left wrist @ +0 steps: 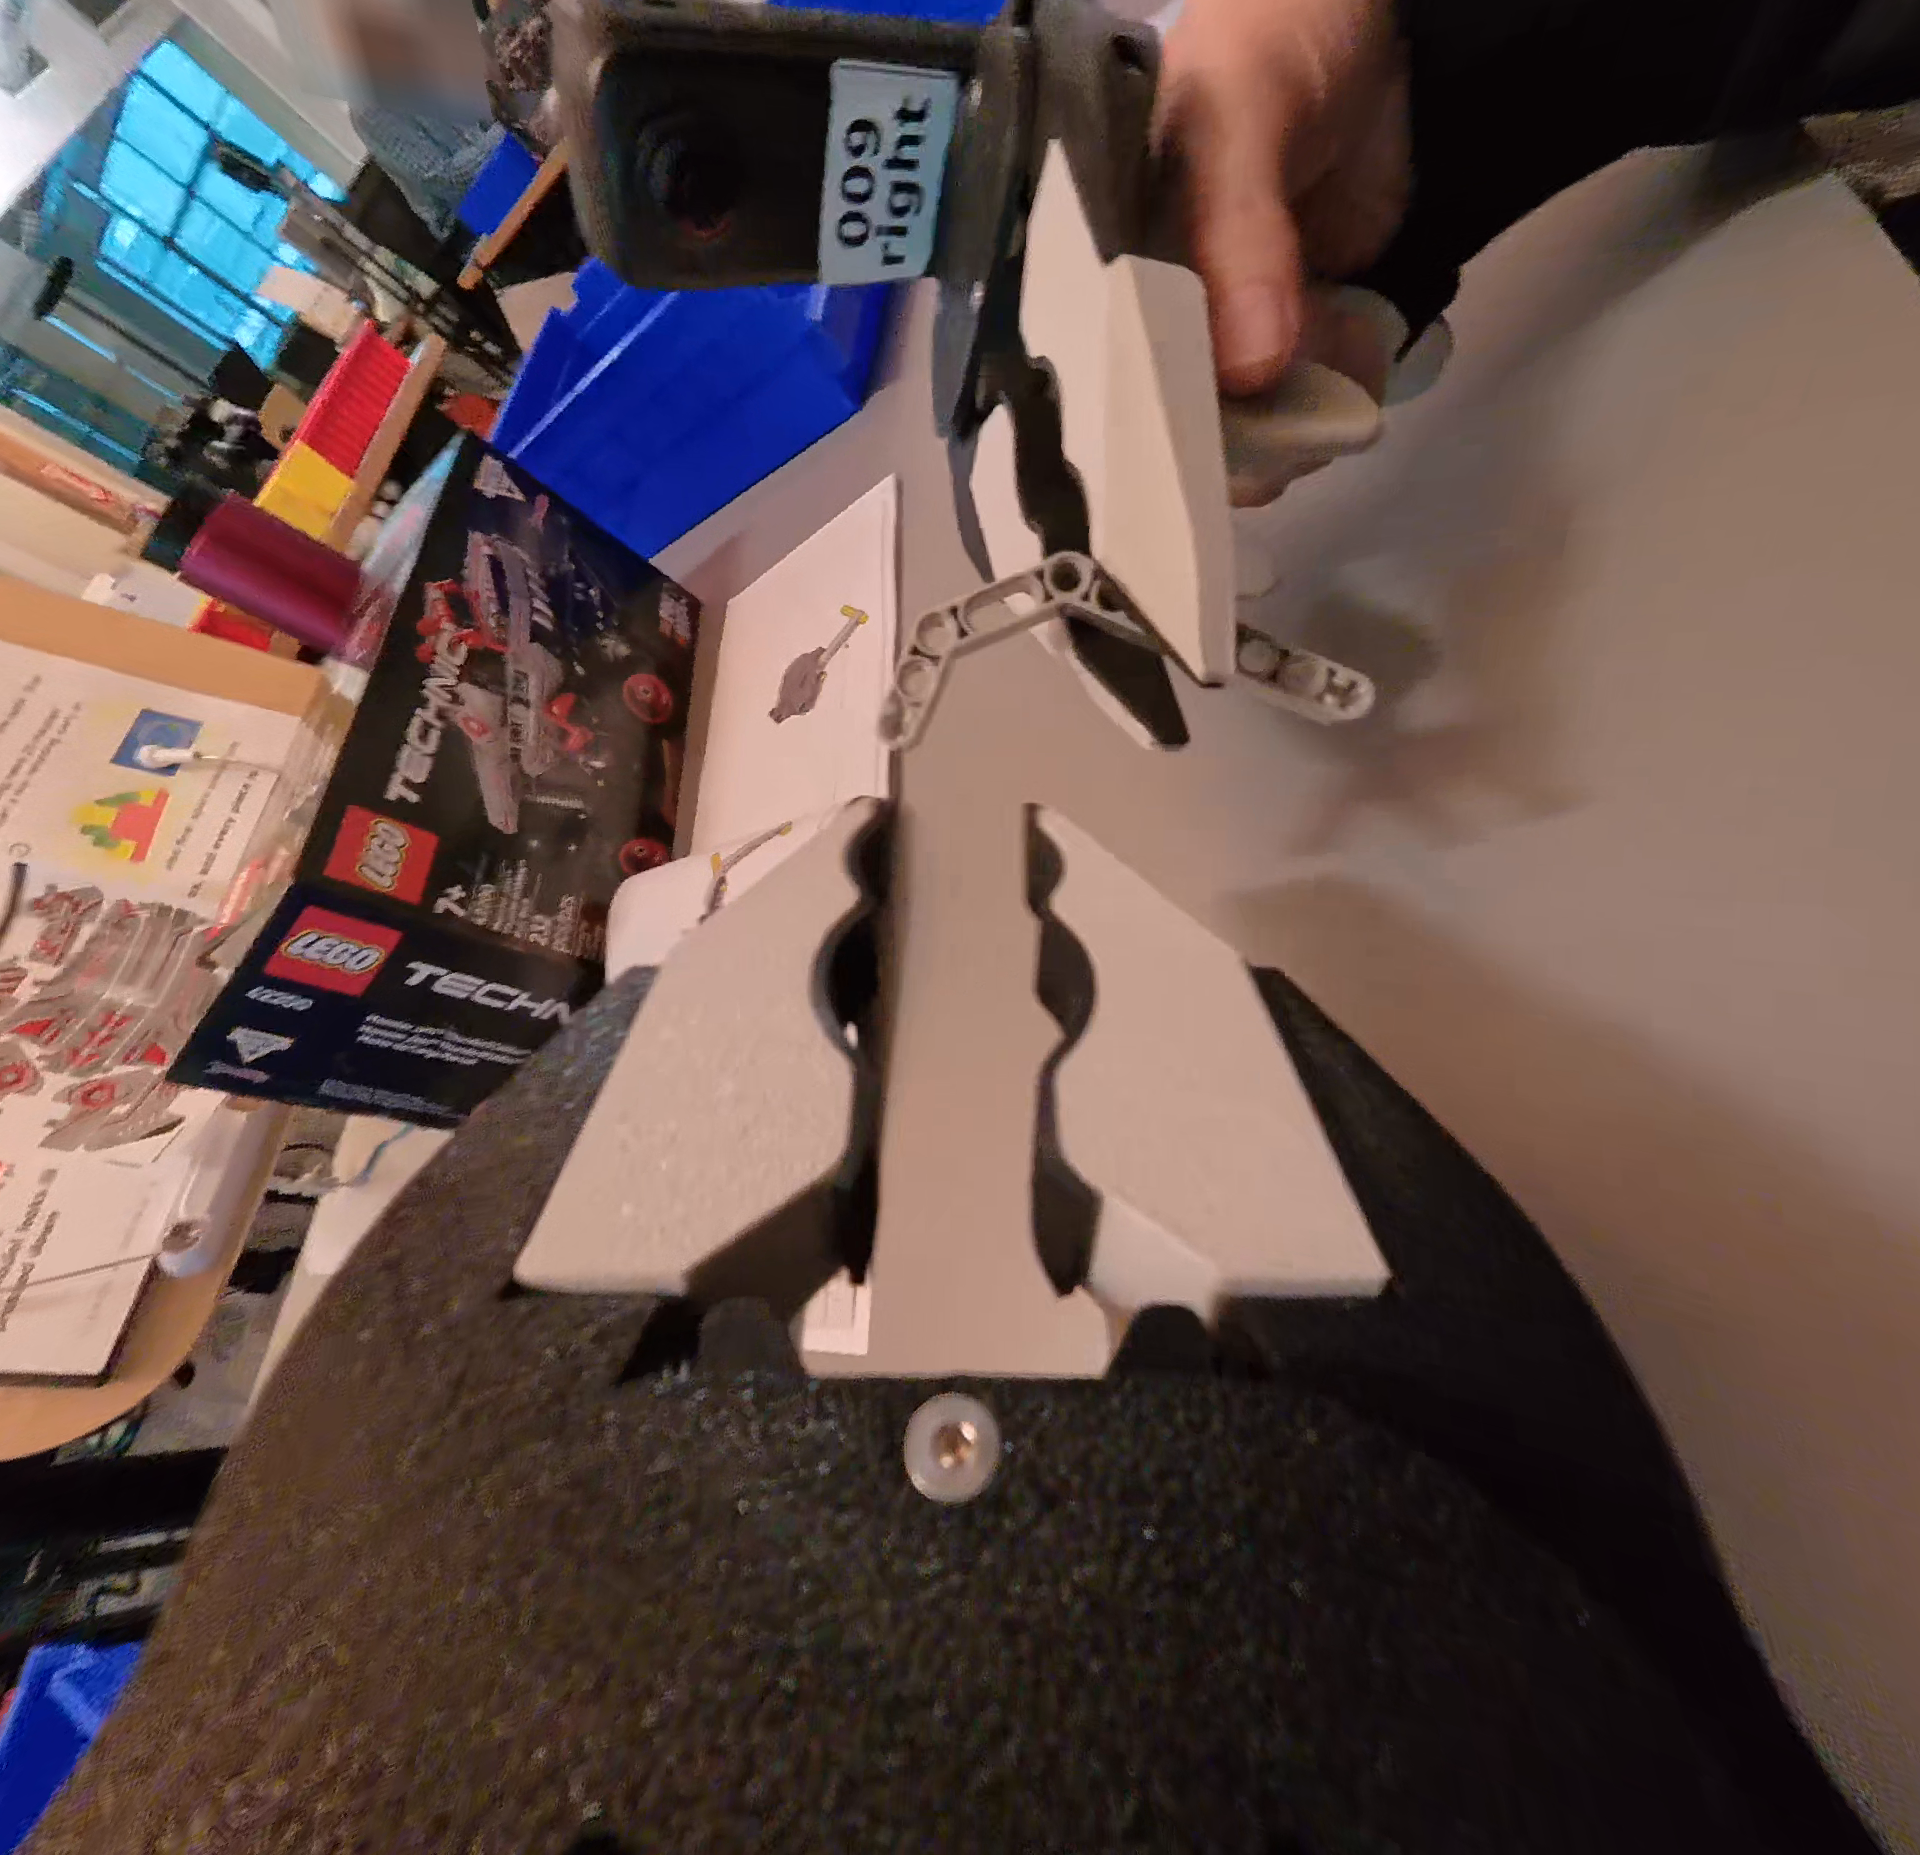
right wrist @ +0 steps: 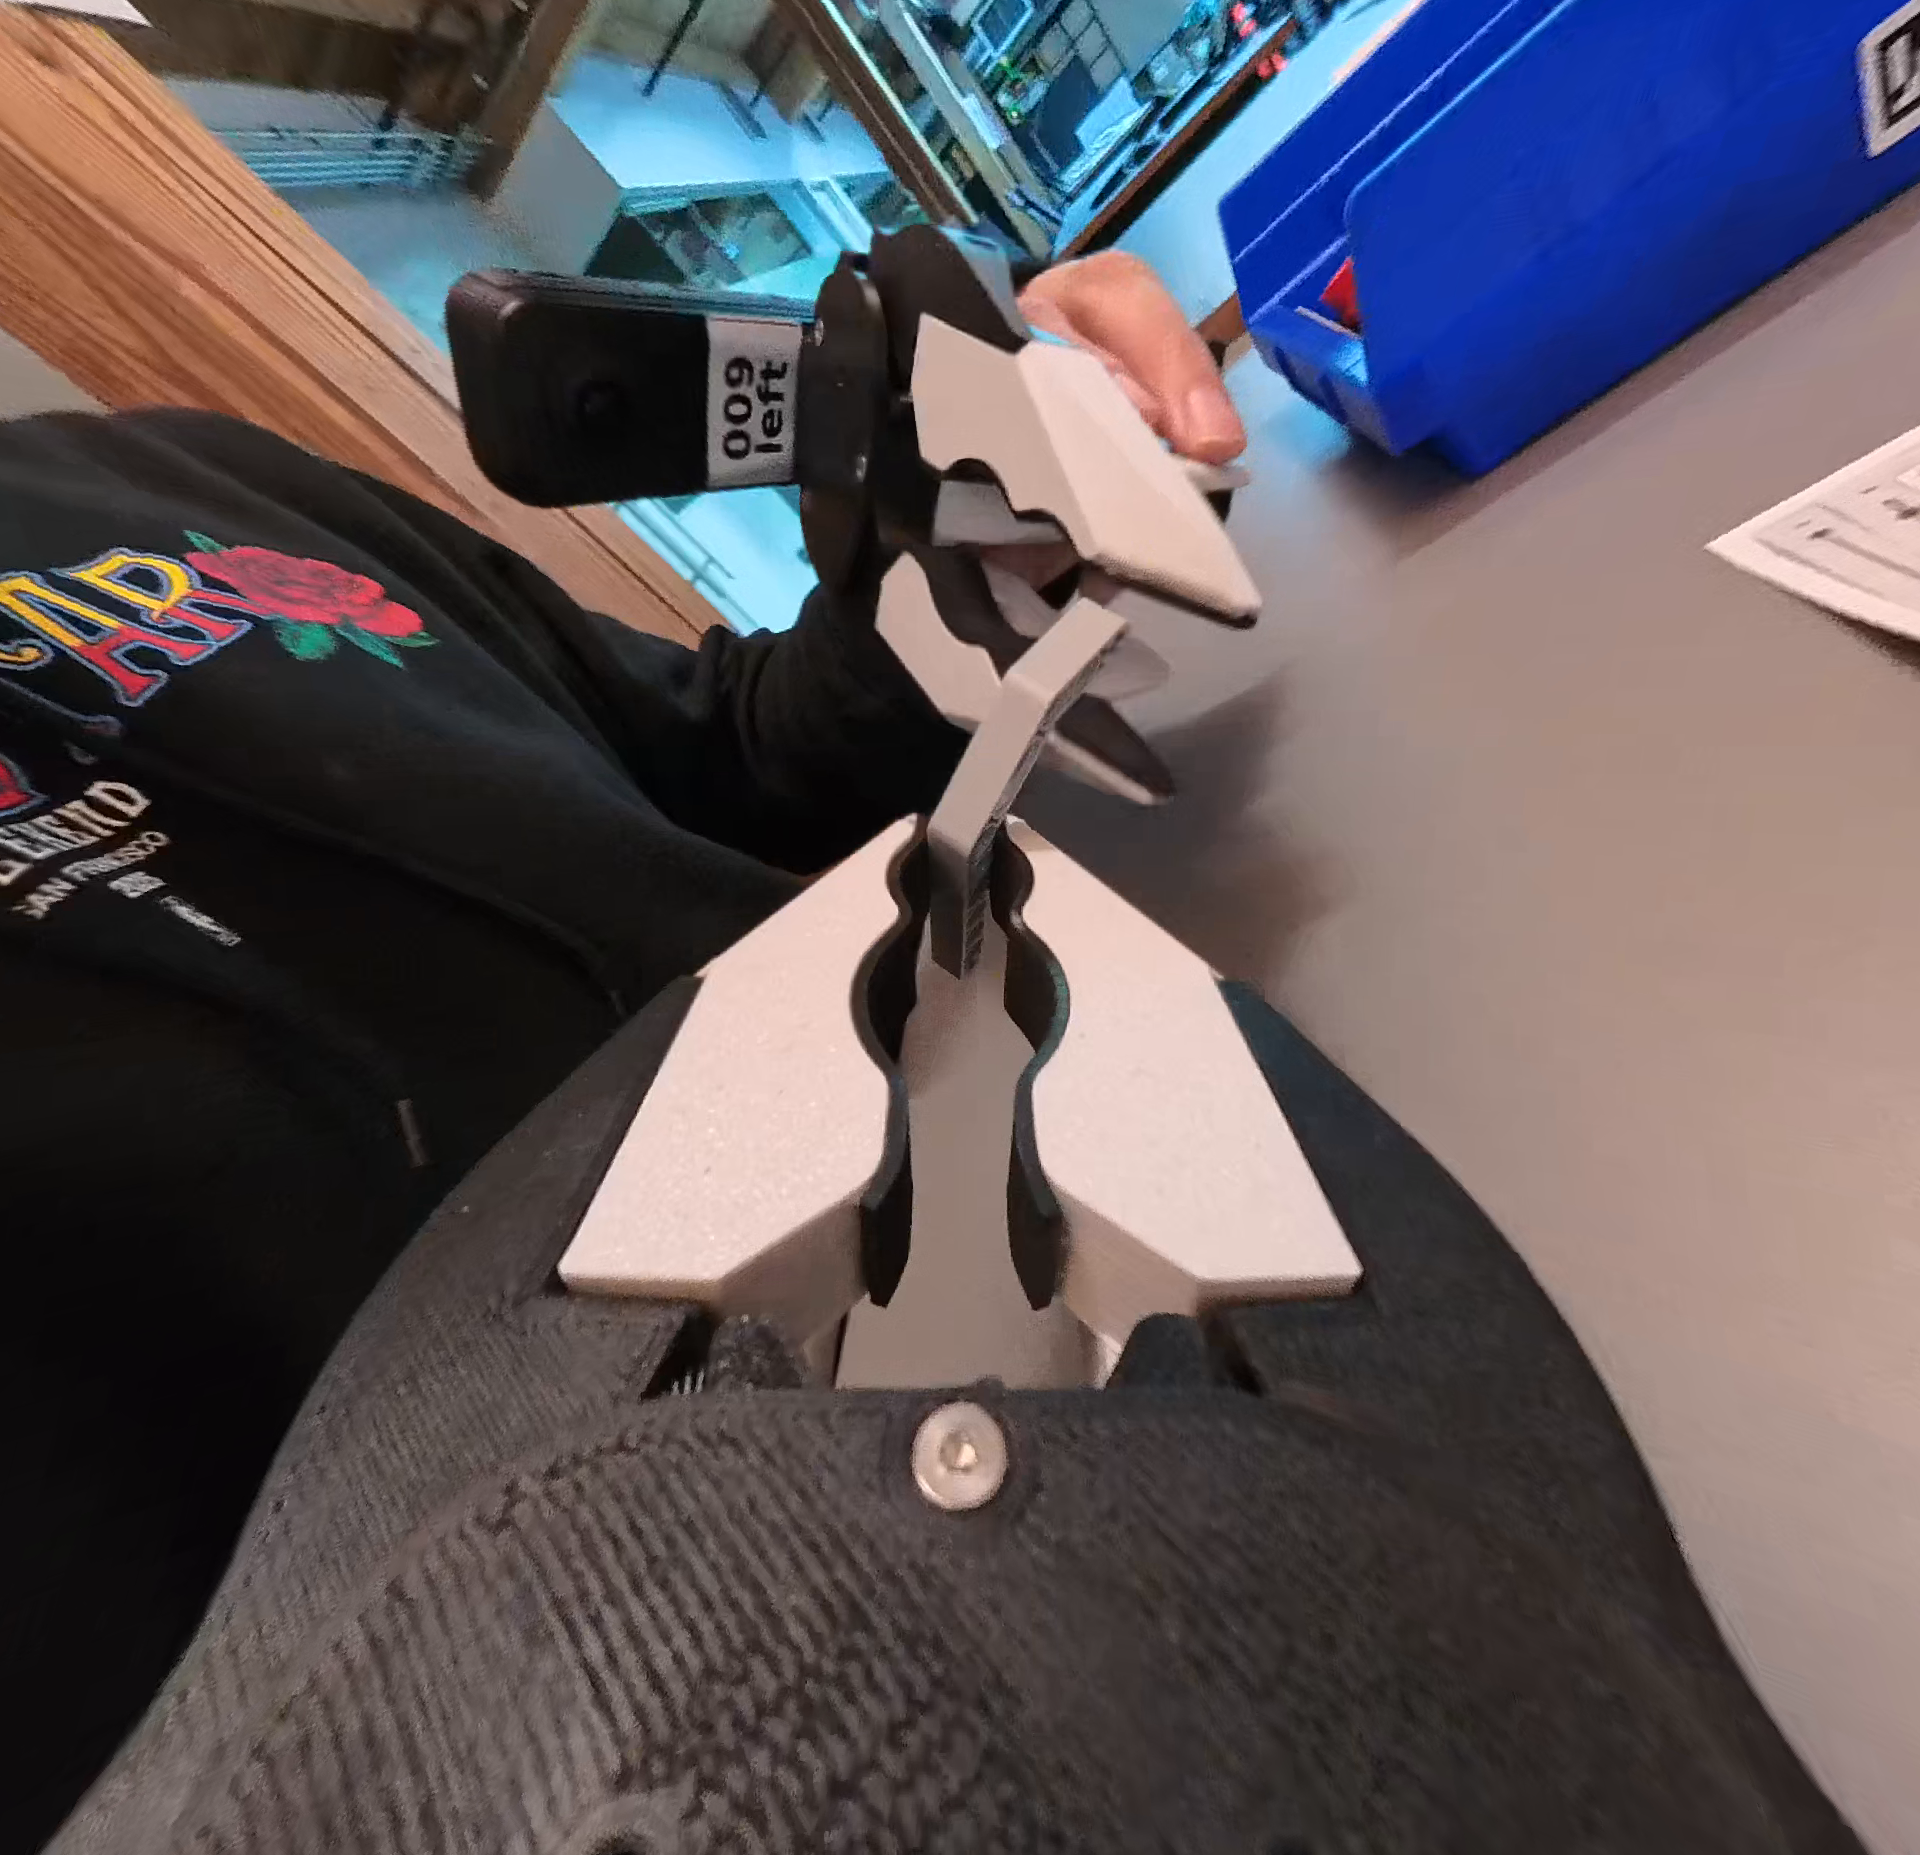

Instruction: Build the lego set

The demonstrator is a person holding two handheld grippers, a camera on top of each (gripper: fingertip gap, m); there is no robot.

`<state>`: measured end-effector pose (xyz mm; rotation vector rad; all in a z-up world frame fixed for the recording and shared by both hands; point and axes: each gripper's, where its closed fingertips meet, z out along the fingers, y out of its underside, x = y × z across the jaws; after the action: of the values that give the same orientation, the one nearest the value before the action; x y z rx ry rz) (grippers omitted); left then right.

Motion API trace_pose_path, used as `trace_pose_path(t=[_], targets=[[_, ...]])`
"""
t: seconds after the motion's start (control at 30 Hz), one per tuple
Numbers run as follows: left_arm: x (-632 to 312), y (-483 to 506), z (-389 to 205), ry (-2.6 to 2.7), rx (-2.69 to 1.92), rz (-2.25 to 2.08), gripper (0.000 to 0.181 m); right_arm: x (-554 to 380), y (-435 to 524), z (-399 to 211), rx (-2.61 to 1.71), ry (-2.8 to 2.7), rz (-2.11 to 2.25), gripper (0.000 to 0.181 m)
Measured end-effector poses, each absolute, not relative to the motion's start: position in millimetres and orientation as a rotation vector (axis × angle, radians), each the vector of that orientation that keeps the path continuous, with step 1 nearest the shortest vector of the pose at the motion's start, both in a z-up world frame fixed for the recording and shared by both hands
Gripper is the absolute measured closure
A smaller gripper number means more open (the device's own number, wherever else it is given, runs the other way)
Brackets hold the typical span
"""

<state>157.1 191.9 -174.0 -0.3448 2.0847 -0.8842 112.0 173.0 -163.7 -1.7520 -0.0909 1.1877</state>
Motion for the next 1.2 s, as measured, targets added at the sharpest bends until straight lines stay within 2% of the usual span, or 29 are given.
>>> trace_pose_path(t=[0.03, 0.07, 0.33, 0.67, 0.83, 0.93, 1.0, 1.2], targets=[[156, 191, -176, 2.098, -0.338, -0.885, 0.150, 111, 173, -166, -1.758, -0.088, 1.203, 0.173], [156, 189, -177, 2.099, -0.324, -0.887, 0.148, 111, 174, -168, -1.768, -0.084, 1.206, 0.173], [157, 191, -171, 2.092, -0.355, -0.987, 0.179, 104, 175, -169, -1.776, -0.096, 1.247, 0.174], [157, 200, -180, 2.079, -0.382, -0.942, 0.181, 116, 182, -174, -1.794, -0.006, 1.238, 0.173], [155, 195, -176, 2.040, -0.282, -0.927, 0.151, 106, 181, -178, -1.830, -0.027, 1.294, 0.174], [149, 187, -179, 2.089, -0.232, -0.964, 0.158, 104, 181, -177, -1.823, -0.027, 1.333, 0.173], [153, 193, -180, 2.086, -0.258, -0.930, 0.177, 104, 182, -182, -1.856, -0.026, 1.310, 0.173], [161, 202, -182, 2.067, -0.380, -0.943, 0.177, 117, 189, -182, -1.871, 0.016, 1.241, 0.172]])
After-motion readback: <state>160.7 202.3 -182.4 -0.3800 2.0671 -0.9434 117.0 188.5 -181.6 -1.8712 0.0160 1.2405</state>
